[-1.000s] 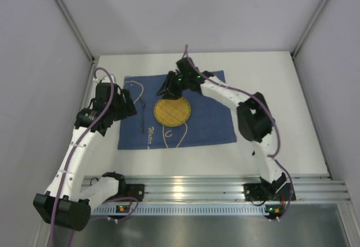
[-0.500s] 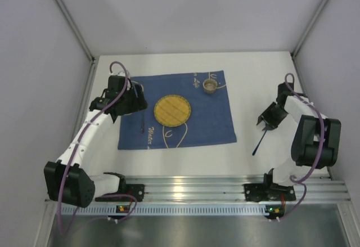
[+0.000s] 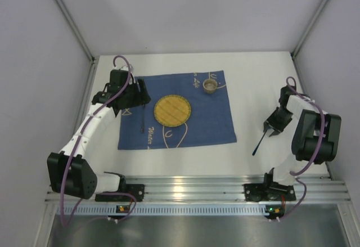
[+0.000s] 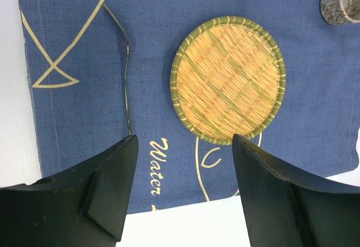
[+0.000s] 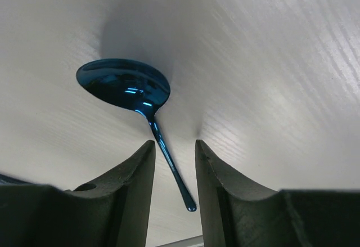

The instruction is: Set the dinner table for one person

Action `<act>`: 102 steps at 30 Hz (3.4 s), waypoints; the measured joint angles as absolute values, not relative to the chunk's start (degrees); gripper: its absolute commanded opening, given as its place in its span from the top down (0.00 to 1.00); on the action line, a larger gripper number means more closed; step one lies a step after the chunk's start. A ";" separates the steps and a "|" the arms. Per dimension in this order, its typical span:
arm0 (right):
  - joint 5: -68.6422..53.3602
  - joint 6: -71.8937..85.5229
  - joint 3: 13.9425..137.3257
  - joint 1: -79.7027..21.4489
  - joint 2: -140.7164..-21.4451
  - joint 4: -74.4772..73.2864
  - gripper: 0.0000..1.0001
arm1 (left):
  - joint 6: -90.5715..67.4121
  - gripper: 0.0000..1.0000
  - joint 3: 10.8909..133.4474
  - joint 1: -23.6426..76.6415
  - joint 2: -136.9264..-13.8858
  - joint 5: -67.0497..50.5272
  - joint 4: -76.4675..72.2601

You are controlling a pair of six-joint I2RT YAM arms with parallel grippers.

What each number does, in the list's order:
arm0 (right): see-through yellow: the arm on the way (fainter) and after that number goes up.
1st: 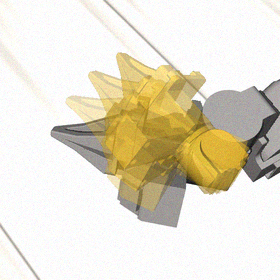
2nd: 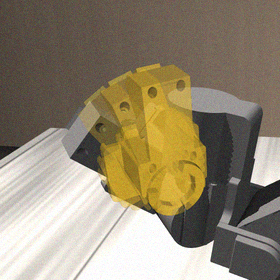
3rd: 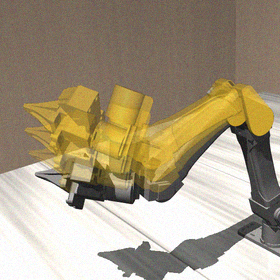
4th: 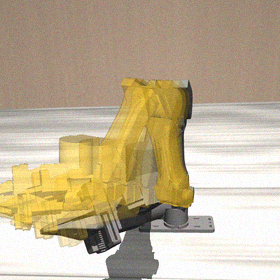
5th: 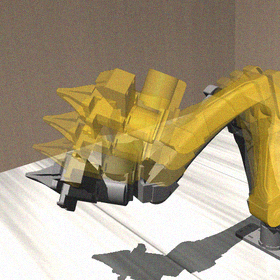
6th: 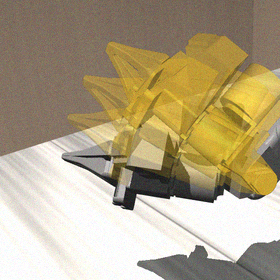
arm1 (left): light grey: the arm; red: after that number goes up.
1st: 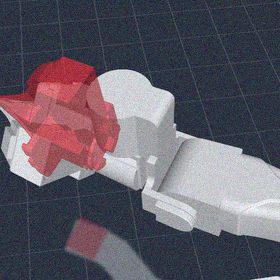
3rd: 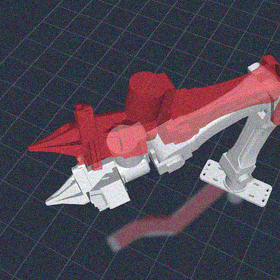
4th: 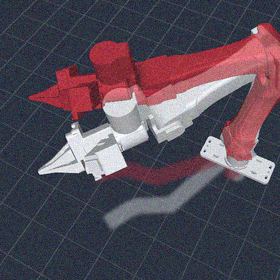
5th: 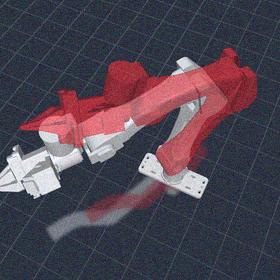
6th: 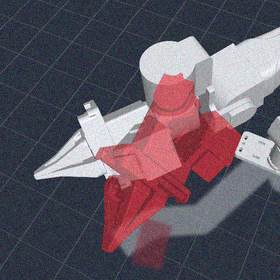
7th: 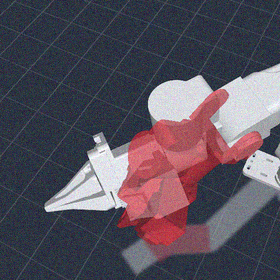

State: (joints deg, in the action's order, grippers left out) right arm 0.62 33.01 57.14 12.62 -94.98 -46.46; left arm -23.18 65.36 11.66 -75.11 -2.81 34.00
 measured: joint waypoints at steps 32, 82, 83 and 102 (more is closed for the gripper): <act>7.11 28.58 105.56 -25.54 -110.67 -55.02 1.00 | -22.70 0.27 68.88 11.66 -81.41 -3.68 33.45; 12.12 18.55 61.71 -37.54 -63.40 -29.47 0.00 | -2.96 0.14 26.79 1.10 -74.43 13.08 -16.62; 12.73 18.63 59.68 -37.54 -63.13 -29.41 0.00 | -3.09 0.14 24.75 0.47 -76.12 11.97 -20.25; 8.56 16.67 53.43 -37.45 -62.06 -21.19 0.00 | -2.98 0.02 18.46 -0.32 -90.65 2.20 -56.95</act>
